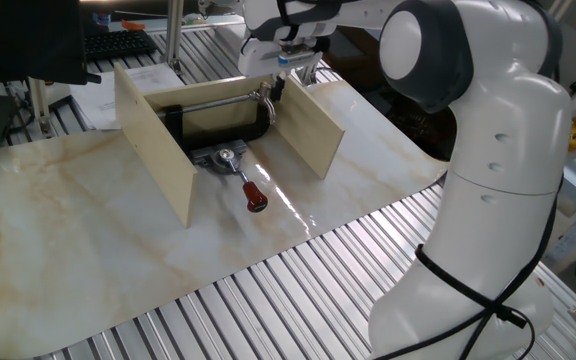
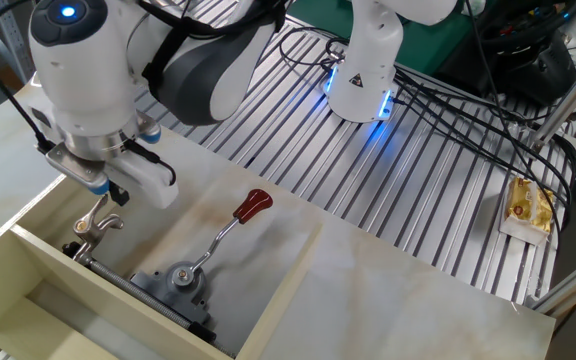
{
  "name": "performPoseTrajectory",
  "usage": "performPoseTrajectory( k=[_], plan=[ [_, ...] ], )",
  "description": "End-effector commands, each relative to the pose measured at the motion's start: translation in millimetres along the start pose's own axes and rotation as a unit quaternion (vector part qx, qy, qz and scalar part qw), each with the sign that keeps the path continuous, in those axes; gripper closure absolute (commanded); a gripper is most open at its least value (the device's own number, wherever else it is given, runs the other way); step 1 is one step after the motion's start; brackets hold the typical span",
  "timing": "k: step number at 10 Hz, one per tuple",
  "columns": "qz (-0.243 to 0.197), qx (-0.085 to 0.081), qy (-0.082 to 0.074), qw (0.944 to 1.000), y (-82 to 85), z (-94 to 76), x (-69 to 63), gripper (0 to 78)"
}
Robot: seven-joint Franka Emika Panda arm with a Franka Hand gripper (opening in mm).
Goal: Turn on the water tap
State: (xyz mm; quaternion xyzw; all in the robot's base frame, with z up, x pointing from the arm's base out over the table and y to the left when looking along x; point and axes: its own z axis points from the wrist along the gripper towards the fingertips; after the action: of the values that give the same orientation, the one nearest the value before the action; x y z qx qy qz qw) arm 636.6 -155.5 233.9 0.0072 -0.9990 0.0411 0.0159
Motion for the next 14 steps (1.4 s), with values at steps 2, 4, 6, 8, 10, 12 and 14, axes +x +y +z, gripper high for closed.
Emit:
performPoseTrajectory(
  k=[2,4,6,8,10,12,14],
  plan=[
    [-0.009,-0.003,-0.002,1.0,-11.6,0.3,-9.6,77.6],
    [-0.01,-0.003,-0.002,0.9999,-12.2,1.3,-10.3,77.6],
    [-0.014,0.0,-0.002,0.9999,-12.2,1.3,-10.3,77.6],
    [-0.017,0.003,-0.001,0.9999,-12.3,1.3,-10.3,77.6],
    [-0.018,0.011,0.001,0.9998,-13.3,1.3,-10.1,77.6],
    [-0.019,0.011,0.001,0.9997,-17.9,1.2,-9.0,77.6],
    [-0.023,0.011,0.002,0.9997,-22.8,2.8,-8.7,77.6]
  ],
)
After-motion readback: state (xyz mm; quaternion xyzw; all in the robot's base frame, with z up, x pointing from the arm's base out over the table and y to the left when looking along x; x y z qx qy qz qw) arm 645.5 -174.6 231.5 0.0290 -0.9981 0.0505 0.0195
